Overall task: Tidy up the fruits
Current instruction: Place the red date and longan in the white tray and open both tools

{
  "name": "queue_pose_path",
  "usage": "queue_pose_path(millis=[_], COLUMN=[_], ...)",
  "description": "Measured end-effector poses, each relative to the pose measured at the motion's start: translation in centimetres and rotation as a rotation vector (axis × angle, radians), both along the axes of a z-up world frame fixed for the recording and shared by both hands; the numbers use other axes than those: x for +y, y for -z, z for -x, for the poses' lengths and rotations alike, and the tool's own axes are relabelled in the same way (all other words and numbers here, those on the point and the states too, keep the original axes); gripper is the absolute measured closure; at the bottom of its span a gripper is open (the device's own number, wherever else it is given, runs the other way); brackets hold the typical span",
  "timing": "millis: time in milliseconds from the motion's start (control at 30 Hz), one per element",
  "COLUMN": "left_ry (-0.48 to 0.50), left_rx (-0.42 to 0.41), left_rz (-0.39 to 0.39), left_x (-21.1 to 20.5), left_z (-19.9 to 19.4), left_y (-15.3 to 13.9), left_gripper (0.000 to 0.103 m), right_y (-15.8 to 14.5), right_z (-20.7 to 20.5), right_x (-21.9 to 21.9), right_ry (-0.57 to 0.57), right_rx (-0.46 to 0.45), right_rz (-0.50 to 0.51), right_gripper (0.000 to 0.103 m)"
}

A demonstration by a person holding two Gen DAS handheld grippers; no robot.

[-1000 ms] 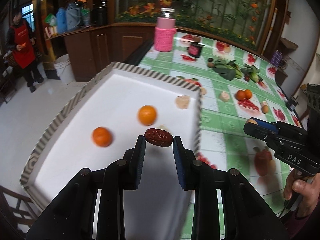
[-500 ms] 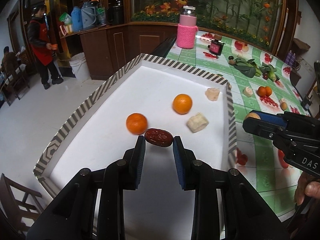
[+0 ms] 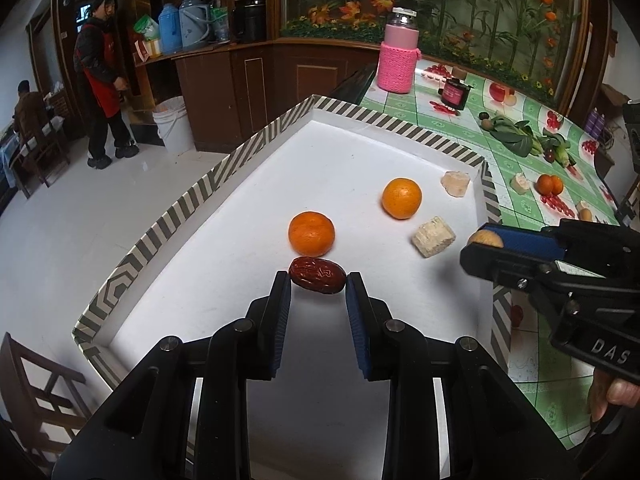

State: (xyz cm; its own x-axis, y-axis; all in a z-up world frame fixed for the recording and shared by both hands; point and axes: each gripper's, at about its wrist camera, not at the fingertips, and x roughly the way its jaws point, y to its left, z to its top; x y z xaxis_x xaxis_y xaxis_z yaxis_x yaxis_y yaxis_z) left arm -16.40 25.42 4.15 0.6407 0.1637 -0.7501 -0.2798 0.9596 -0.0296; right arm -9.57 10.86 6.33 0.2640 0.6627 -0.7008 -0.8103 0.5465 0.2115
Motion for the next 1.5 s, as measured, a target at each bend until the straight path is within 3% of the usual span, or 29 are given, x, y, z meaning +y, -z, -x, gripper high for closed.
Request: queue_pose_path(millis=[833,1133,1233,1300,1500], left_ry=[-0.033,-0.045,-0.050,-0.060,-0.079], left_rx=[0.032,0.045,0.047,0.035,-0.001], left_rz=[0.016,0.018,0.026,0.017,-0.006], left_x=[1.1,1.1,1.2,1.2,0.6], left_z=[-0.9,-1.0,-0.9,-0.6,-0.1], left_y=[1.2,1.1,1.1,0.8,-0.5], left_gripper=[0.075,0.075,0.066,0.053,0.050], right_y=[2.6,2.3,1.6,1.2,-0.1], right_z=[-0.1,-0.4,-0.1,0.1,-0.3], right_x=[4.0,2.7,1.9,1.3,-1.4], right_ry=[-0.044,-0.024,-0.011,-0.003,0.041], right_rx=[-0.031,-0.012,-0.020,-0.027,-0.022], right_rz=[0.152,0.110,0.086,0.070,-0.010], right_gripper=[0.080,0.079,0.079,0.079,0.079])
